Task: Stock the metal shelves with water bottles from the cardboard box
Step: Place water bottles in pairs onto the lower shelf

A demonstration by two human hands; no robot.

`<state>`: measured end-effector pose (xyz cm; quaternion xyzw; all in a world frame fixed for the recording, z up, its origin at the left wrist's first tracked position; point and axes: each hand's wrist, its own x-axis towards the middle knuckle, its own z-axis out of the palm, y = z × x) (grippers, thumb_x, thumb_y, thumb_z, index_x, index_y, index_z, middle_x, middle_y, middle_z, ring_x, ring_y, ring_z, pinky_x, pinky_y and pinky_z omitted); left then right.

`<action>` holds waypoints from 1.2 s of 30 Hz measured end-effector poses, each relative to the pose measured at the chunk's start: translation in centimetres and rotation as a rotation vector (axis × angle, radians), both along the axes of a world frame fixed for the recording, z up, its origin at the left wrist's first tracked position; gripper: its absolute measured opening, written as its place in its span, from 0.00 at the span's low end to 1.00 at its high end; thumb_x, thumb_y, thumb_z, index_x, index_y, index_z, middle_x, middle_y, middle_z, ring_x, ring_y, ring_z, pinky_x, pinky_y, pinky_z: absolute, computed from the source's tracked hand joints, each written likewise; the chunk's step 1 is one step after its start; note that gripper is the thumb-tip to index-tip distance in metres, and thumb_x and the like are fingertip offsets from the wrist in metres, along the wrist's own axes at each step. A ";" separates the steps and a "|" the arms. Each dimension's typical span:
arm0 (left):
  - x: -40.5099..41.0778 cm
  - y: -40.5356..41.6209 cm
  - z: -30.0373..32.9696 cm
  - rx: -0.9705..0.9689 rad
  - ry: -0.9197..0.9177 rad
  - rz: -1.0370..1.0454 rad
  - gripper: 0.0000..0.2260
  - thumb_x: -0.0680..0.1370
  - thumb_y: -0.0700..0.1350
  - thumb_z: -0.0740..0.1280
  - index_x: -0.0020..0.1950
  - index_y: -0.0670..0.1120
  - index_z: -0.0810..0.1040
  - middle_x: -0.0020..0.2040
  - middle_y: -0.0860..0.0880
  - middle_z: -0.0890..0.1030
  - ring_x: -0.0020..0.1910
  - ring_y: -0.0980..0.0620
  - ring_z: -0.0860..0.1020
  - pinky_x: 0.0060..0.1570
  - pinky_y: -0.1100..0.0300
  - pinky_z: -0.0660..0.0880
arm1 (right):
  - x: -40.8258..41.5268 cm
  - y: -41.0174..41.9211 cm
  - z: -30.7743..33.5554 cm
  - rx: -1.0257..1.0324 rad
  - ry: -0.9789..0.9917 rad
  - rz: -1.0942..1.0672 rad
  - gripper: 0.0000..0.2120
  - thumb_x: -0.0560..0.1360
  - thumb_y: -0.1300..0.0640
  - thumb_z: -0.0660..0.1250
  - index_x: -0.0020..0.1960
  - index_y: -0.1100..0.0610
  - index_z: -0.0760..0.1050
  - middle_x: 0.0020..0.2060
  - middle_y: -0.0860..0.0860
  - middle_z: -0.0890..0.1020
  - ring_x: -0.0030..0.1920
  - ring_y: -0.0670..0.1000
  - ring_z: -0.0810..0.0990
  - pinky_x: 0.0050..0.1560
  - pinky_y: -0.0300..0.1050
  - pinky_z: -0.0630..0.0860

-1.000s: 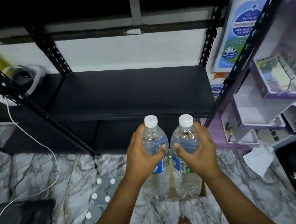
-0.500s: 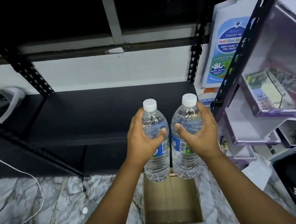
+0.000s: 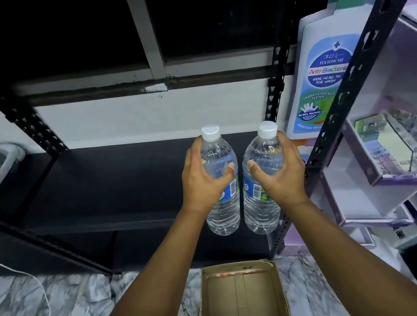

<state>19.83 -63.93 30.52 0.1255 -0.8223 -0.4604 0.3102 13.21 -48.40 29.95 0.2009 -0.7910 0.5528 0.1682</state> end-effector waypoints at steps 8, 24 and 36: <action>-2.1 0.1 -2.3 -0.025 -0.019 -0.010 0.35 0.69 0.47 0.77 0.72 0.44 0.67 0.62 0.52 0.71 0.59 0.58 0.70 0.55 0.68 0.68 | -2.5 -1.0 -1.9 0.011 0.028 0.006 0.32 0.68 0.52 0.76 0.68 0.59 0.69 0.56 0.48 0.72 0.56 0.35 0.67 0.57 0.19 0.59; -5.7 -1.0 -5.1 -0.059 0.170 -0.027 0.36 0.70 0.43 0.76 0.73 0.53 0.63 0.64 0.56 0.70 0.63 0.61 0.69 0.61 0.64 0.68 | -4.8 -2.1 -4.4 -0.074 0.161 0.010 0.35 0.67 0.44 0.70 0.70 0.55 0.66 0.58 0.44 0.70 0.58 0.27 0.66 0.58 0.20 0.59; -5.9 -1.1 -7.3 -0.094 0.376 -0.050 0.35 0.72 0.50 0.74 0.75 0.55 0.61 0.67 0.55 0.71 0.62 0.57 0.72 0.58 0.70 0.69 | -6.2 -3.0 -6.1 -0.077 0.296 -0.013 0.34 0.72 0.46 0.71 0.73 0.49 0.62 0.68 0.44 0.69 0.66 0.41 0.67 0.63 0.36 0.63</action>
